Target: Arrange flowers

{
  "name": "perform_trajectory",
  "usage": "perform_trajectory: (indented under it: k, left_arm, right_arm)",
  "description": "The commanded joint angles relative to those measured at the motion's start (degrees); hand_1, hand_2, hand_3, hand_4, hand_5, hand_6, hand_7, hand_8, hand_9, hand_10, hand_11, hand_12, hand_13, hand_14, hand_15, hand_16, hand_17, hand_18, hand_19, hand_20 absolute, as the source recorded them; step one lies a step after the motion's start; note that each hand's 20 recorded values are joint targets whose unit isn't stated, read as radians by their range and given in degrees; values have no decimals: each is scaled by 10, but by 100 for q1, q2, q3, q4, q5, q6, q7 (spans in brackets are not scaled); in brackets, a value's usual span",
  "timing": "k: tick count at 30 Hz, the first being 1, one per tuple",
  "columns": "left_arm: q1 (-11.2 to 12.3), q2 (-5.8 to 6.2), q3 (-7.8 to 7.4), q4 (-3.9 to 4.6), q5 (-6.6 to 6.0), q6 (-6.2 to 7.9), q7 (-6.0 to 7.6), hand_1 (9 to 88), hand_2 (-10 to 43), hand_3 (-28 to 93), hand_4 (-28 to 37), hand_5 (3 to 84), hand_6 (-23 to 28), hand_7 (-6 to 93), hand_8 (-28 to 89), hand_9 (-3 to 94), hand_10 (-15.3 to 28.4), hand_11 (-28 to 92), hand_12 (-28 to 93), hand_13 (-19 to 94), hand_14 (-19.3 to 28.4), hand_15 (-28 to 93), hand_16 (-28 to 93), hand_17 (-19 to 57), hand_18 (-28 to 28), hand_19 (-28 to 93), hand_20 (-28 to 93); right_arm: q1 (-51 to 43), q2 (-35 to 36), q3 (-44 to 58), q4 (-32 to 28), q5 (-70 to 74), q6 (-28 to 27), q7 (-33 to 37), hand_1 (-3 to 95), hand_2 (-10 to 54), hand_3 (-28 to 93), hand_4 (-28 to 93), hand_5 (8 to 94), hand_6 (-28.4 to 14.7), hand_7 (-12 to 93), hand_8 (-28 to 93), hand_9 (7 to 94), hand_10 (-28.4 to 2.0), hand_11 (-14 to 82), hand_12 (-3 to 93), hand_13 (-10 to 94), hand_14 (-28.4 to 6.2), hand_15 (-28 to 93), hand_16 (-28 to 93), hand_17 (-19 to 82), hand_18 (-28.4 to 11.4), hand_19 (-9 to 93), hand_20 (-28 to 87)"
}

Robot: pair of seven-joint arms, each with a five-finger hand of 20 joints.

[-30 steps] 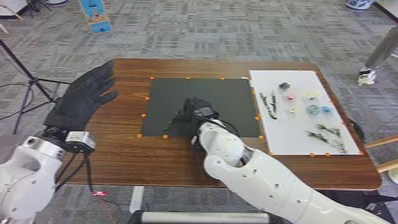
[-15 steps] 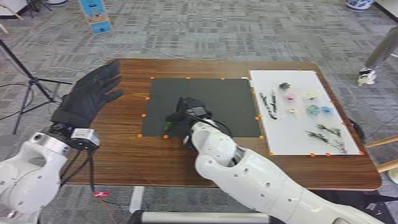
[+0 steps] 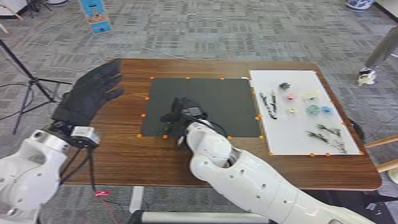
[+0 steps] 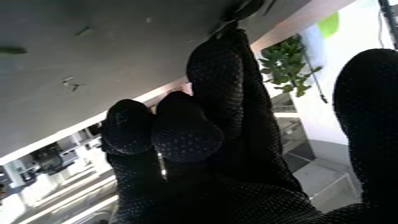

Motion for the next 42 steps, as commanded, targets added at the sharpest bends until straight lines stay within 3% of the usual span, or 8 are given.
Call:
perform_trajectory:
  k: [1, 11, 15, 18, 23, 27, 31, 42]
  left_arm:
    - [361, -155, -265, -146, 15, 65, 60, 278, -95, 636, -283, 223, 9, 156, -91, 156, 74, 79, 202, 108, 94, 68, 79, -110, 158, 323, 86]
    - [792, -352, -608, -301, 45, 169, -39, 281, -95, 635, -283, 223, 9, 157, -91, 157, 74, 79, 202, 109, 96, 71, 79, -110, 159, 323, 86]
    - [996, -418, -724, -380, 480, 407, -13, 300, -95, 635, -283, 229, 13, 162, -95, 162, 78, 94, 199, 126, 104, 102, 71, -83, 147, 352, 91]
    - [1121, -470, -736, -419, 437, 532, 110, 331, -95, 609, -283, 230, 18, 177, -106, 159, 84, 123, 178, 131, 107, 147, 30, -39, 134, 398, 80]
    - [1210, -528, -755, -455, 414, 508, 7, 397, -95, 497, -283, 229, 20, 185, -110, 154, 86, 148, 160, 131, 108, 170, 12, -29, 130, 412, 54]
    - [1241, -530, -786, -481, 433, 492, -63, 378, -95, 508, -283, 229, 21, 184, -111, 154, 86, 147, 154, 127, 107, 163, 12, -43, 128, 400, 49]
    - [1258, -569, -780, -477, 404, 476, -51, 354, -95, 533, -282, 226, 18, 183, -109, 152, 84, 144, 156, 123, 104, 142, 24, -73, 143, 370, 59]
    - [1290, -574, -813, -487, 354, 479, -1, 333, -95, 555, -283, 226, 16, 177, -105, 156, 81, 122, 169, 124, 102, 124, 42, -78, 145, 361, 75]
  right_arm:
    - [-484, 451, 660, -486, -105, -355, 106, 230, -69, 783, -210, 635, -58, 209, -95, 728, -138, 475, 420, 705, -87, 763, 465, 402, -212, 932, 471]
    - [-2260, 2327, 2453, -2082, 257, 1106, -220, 238, -69, 780, -213, 606, -61, 215, -83, 701, -145, 463, 408, 673, -101, 766, 445, 371, -216, 924, 459]
    - [-3186, 2827, 3474, -2449, 541, 1700, -323, 317, -94, 748, -276, 566, -45, 275, -97, 627, -141, 509, 416, 600, -111, 774, 414, 310, -207, 859, 478]
    - [-3654, 3094, 3989, -2630, 121, 1849, -150, 595, -95, 213, -206, 564, -35, 293, -106, 618, -135, 523, 417, 590, -106, 778, 412, 303, -195, 844, 492]
    - [-4258, 3593, 4597, -2982, -684, 1562, 509, 685, -92, -270, -70, 590, -26, 234, -66, 630, -125, 502, 444, 579, -87, 775, 447, 293, -148, 816, 557]
    - [-4746, 3927, 5074, -3267, -938, 976, 793, 640, -94, -257, -29, 636, -28, 255, -76, 679, -122, 506, 439, 634, -86, 774, 446, 335, -172, 854, 538]
    - [-5196, 4034, 5402, -3257, -887, 660, 855, 566, -95, 58, -132, 655, -30, 293, -100, 706, -124, 510, 427, 669, -92, 769, 442, 369, -204, 893, 476]
    - [-5552, 3888, 5496, -2656, -901, 184, 1135, 554, -95, 162, -197, 649, -30, 294, -102, 700, -126, 505, 434, 662, -95, 766, 452, 363, -205, 892, 473]
